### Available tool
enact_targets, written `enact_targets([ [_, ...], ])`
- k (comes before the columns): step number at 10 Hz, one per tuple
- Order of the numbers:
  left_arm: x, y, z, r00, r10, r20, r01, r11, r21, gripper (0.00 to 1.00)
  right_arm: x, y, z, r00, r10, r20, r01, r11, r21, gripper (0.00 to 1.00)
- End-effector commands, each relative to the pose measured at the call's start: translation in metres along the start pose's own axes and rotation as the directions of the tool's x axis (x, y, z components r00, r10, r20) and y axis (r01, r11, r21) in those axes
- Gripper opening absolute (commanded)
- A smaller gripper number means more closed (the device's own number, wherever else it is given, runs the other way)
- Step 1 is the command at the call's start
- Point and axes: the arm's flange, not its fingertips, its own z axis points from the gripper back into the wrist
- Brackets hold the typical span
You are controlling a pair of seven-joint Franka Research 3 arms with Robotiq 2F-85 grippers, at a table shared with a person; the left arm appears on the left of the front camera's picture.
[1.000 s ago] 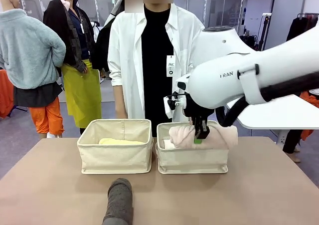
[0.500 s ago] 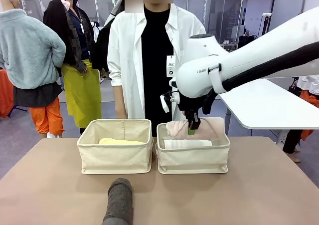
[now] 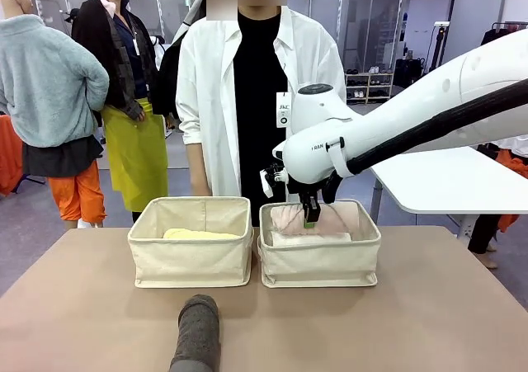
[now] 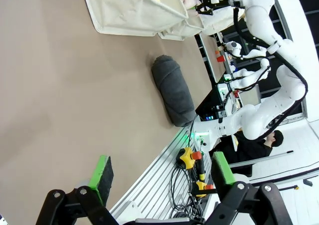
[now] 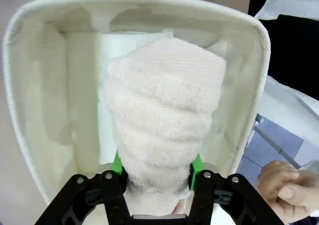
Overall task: Divide the towels into two baskets.
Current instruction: Pick up one hotel-folded towel from the bottom of the table and place it in the Fabric basket indicated by the person.
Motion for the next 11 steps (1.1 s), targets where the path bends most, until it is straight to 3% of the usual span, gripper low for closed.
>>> enact_targets([
  [1,-0.004,-0.004,0.002,1.000,-0.006,-0.001,0.006,1.000,-0.003,1.00,0.005,0.001,0.000,0.999,-0.032,0.003,0.032,0.999,-0.043,0.84],
  [2,-0.004,-0.004,0.002,1.000,-0.006,-0.001,0.006,1.000,-0.003,1.00,0.007,0.002,-0.002,0.999,-0.035,-0.011,0.034,0.998,-0.044,1.00],
  [8,-0.004,-0.004,0.002,1.000,-0.006,-0.001,0.006,1.000,-0.003,1.00,0.001,0.029,0.023,0.993,-0.120,-0.011,0.118,0.986,-0.121,1.00],
  [10,-0.004,-0.004,0.002,1.000,-0.006,-0.001,0.006,1.000,-0.003,1.00,-0.007,0.058,0.013,0.980,-0.186,-0.065,0.178,0.979,-0.103,1.00],
  [11,-0.004,-0.004,0.002,1.000,-0.006,-0.001,0.006,1.000,-0.003,1.00,0.004,0.015,0.024,0.994,-0.112,-0.011,0.110,0.989,-0.094,1.00],
])
